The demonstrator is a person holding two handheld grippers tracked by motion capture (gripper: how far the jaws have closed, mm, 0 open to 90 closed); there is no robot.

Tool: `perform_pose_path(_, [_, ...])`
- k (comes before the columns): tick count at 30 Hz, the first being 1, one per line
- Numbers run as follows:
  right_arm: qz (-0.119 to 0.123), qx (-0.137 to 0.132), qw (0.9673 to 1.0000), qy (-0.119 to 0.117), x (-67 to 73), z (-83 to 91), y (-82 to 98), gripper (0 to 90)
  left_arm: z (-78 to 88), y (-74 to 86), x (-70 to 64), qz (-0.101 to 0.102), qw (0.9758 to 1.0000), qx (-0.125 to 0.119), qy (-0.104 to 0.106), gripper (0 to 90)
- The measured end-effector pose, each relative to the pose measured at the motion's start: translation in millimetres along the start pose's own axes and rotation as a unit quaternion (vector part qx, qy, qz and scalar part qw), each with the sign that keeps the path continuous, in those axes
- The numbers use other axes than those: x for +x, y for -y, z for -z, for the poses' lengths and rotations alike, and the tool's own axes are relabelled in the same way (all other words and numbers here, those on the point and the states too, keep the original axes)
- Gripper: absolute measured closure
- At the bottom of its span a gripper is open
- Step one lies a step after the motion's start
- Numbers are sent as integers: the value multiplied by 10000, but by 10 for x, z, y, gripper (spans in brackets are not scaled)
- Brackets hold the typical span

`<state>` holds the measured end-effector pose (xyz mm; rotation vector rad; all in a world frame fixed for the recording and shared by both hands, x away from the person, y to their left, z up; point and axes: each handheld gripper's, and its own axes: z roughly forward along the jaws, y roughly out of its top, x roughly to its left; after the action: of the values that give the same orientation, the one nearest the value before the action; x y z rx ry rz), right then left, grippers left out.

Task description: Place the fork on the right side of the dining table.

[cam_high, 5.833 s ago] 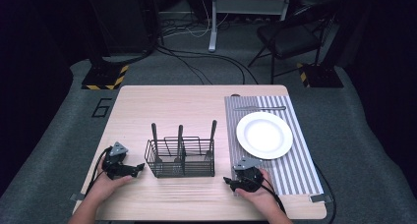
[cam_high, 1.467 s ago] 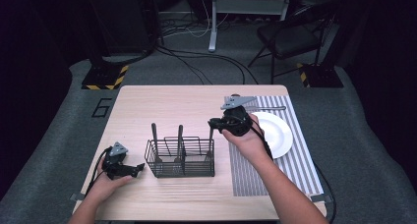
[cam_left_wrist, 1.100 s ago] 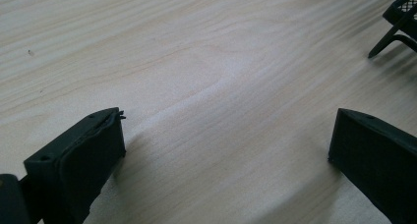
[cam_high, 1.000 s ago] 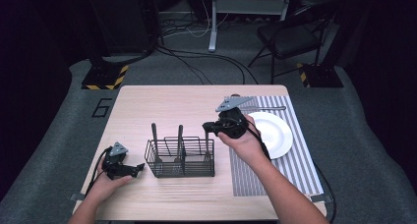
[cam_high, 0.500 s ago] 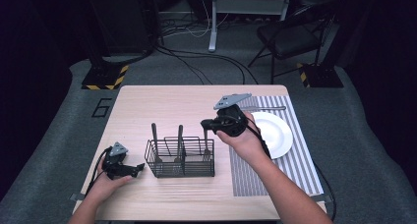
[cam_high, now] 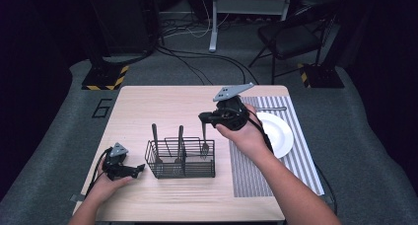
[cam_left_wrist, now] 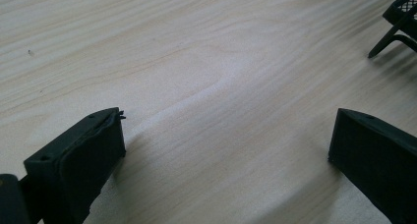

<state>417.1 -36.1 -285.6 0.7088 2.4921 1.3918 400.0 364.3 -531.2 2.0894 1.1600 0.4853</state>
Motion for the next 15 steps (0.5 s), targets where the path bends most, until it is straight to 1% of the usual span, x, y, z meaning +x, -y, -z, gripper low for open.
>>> perform_pose_path(2, [-21,5,10000,-5,14,29,-45,869,0,0,0,0,10000,0,0,1])
perform_pose_path(6, [77,-12,10000,-3,26,74,-132,869,0,0,0,-1,10000,2,1,1])
perform_pose_path(7, [66,-9,10000,12,38,100,-175,869,0,0,0,1,10000,0,0,1])
perform_pose_path(10, [98,-46,9999,22,34,126,-215,869,0,0,0,0,10000,0,-1,1])
perform_pose_path(12, [138,-91,9999,49,23,164,-265,869,0,0,0,1,10000,0,1,1])
perform_pose_path(14, [113,-105,9999,73,24,178,-280,869,0,0,0,-1,10000,0,0,1])
perform_pose_path(15, [103,-113,9998,120,18,207,-310,870,0,0,0,1,10000,0,0,1])
